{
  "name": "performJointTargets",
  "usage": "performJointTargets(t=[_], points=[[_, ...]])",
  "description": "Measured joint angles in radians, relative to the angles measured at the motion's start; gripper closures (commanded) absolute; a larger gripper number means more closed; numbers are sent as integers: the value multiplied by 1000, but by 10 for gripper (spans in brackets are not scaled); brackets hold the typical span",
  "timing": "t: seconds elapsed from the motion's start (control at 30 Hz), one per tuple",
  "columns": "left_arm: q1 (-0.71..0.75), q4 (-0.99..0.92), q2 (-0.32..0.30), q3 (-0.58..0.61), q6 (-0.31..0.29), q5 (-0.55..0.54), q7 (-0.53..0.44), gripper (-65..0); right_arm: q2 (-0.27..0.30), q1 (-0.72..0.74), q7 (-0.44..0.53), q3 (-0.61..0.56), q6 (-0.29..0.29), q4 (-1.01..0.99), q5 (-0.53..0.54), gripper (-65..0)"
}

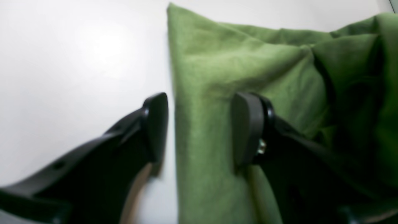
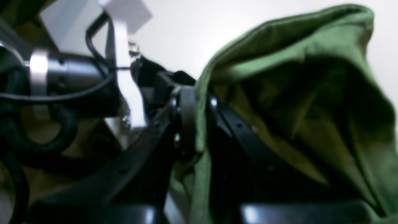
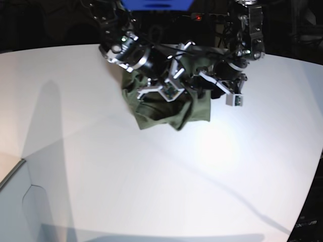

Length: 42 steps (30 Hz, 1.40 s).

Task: Layout the t-shirt on the table in an organized manner, then fold the t-shirt properly
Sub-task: 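Press the folded bundle down and open the left gripper, withdrawing it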

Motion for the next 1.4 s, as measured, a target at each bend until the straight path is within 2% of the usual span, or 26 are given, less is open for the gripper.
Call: performJointTargets(t=[0.3, 0.5, 0.77, 0.9, 1.0, 1.4], points=[[27, 27, -4, -8, 4, 1, 3, -325, -5, 96, 0, -11, -5, -105, 2, 0], [67, 149, 0, -117, 5, 0, 3, -325, 6, 101, 1, -11, -4, -73, 3, 0], [111, 214, 2, -288, 0, 0, 7, -325, 17, 100, 0, -10, -4, -52, 3, 0], [108, 206, 0, -375, -2, 0, 7, -325, -7, 106, 0, -13, -5, -65, 2, 0], [108, 206, 1, -385, -2, 0, 7, -325, -23, 132, 0, -19, -5, -86, 2, 0], [109, 206, 1, -381, -5, 0, 8, -325, -28, 227, 0, -98, -5, -233, 2, 0]])
